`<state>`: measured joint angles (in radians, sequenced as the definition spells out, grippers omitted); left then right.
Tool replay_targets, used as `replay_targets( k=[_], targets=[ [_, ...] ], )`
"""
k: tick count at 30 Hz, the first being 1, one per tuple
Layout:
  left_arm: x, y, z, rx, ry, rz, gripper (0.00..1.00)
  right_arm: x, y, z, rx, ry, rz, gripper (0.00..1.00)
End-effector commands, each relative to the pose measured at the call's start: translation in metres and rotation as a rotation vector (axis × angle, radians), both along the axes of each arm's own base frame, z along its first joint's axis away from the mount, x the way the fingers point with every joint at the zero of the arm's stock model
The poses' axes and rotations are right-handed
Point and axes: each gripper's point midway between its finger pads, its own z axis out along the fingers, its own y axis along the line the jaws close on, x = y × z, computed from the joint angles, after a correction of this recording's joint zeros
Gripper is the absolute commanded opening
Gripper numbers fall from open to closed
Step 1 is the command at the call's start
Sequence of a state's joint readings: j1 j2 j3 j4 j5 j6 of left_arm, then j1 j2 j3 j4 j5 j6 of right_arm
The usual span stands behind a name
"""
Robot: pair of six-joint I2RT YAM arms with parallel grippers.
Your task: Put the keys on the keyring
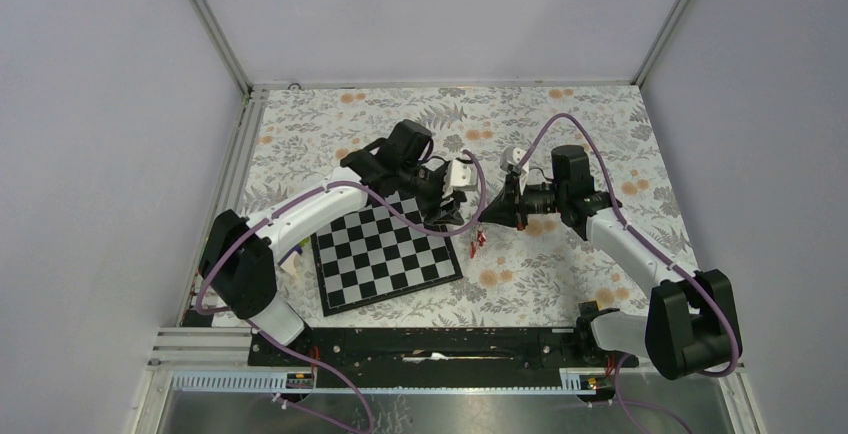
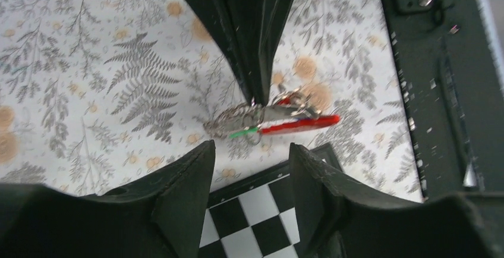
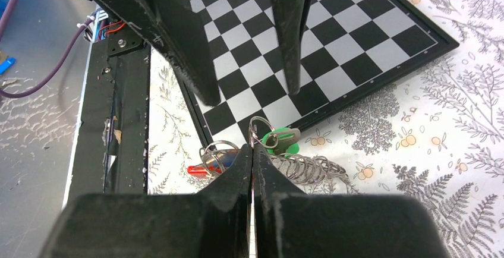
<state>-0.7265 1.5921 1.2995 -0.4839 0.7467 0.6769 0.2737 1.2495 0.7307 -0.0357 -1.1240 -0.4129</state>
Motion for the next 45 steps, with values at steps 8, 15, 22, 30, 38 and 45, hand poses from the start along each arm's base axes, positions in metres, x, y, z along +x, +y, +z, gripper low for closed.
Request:
replay_targets(
  k=[8,15,22,30,38,45],
  targets=[
    [-0.012,-0.027,0.051,-0.202,0.162,-0.021,0.37,0.001,0.009,0.046,0.061,-0.119,0.074,0.00],
    [-0.016,-0.025,0.046,-0.207,0.180,-0.024,0.30,-0.004,0.008,0.043,0.071,-0.112,0.067,0.00],
    [-0.011,-0.024,0.041,-0.213,0.172,0.011,0.30,-0.007,0.008,0.044,0.076,-0.110,0.068,0.00],
    [-0.011,-0.022,0.034,-0.209,0.188,0.023,0.33,-0.010,0.007,0.045,0.081,-0.110,0.066,0.00],
    [-0.016,-0.023,0.038,-0.234,0.206,0.005,0.26,-0.010,0.007,0.047,0.089,-0.123,0.060,0.00],
    [-0.024,-0.022,0.035,-0.239,0.243,-0.025,0.05,-0.012,0.006,0.049,0.095,-0.139,0.048,0.00]
  ],
)
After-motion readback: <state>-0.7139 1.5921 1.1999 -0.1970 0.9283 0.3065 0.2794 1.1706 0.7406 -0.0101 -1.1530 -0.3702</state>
